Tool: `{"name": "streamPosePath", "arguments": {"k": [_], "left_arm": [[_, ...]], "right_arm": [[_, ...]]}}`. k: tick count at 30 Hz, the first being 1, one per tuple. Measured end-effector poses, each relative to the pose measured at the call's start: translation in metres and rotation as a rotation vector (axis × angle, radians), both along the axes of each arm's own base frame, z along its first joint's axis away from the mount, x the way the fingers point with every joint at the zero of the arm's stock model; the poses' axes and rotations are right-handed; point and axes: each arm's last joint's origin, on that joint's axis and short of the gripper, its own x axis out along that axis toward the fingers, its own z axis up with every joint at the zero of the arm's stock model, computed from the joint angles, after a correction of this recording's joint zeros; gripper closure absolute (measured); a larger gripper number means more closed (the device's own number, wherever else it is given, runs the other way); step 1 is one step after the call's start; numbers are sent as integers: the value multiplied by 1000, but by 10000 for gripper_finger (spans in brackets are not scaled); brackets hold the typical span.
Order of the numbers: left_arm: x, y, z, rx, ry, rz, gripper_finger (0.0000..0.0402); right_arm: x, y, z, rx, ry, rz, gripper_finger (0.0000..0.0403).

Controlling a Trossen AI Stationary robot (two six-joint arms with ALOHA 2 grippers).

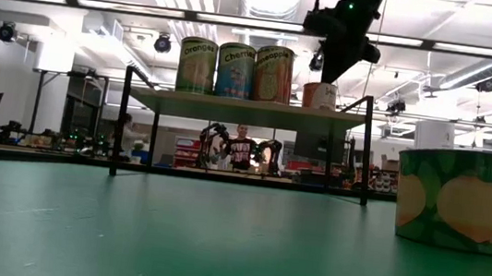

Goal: Pick and place cans onto a shelf
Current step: Put the canned sauce on the shelf

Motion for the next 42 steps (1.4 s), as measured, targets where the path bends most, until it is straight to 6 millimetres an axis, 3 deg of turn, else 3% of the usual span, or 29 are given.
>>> {"name": "streamPosePath", "arguments": {"k": [11, 27, 42], "left_arm": [[-1, -1, 0, 0, 0, -7, 402], [-1, -2, 0, -1, 0, -8, 402], [-1, -2, 0, -1, 0, -8, 402]], "right_arm": [[0, -2, 2, -110, 31, -9, 394], [20, -10, -22, -102, 61, -59, 394], [19, -11, -19, -166, 73, -57, 394]]}}
